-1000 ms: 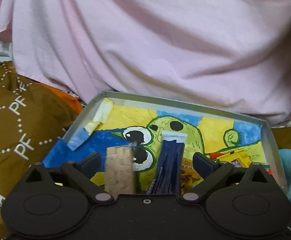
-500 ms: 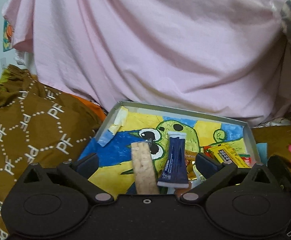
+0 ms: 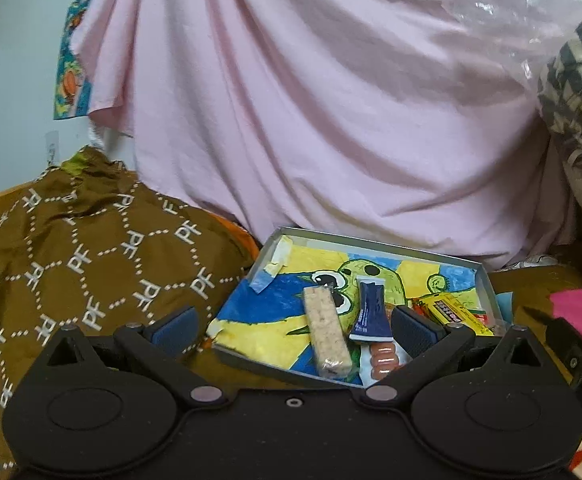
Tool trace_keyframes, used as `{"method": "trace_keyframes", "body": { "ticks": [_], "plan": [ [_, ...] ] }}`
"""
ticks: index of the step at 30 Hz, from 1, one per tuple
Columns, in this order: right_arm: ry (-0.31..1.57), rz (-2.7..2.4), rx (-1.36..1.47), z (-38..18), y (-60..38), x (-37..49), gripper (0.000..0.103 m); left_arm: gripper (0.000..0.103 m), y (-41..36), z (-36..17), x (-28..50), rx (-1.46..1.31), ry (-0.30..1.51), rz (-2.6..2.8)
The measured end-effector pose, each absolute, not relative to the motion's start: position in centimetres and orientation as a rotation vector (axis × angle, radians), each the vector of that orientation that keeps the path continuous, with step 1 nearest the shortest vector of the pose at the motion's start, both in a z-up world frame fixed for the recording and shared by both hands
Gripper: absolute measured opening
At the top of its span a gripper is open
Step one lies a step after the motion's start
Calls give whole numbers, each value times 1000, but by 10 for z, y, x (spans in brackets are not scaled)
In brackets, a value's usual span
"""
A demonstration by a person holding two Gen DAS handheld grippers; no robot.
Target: Organize snacks
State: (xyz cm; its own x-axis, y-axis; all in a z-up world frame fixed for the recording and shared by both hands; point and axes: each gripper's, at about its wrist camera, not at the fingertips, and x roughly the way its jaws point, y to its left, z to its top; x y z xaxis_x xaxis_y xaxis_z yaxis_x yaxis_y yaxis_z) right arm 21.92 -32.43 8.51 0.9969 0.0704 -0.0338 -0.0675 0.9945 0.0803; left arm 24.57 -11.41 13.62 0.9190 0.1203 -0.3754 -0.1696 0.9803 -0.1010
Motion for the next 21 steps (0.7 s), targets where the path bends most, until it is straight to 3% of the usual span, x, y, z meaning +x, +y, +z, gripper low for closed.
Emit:
{"method": "trace_keyframes", "body": {
  "ticks": [21],
  "plan": [
    [47, 67, 60, 71, -302, 140, 103, 102, -87, 102, 157, -206, 305, 181]
  ]
}}
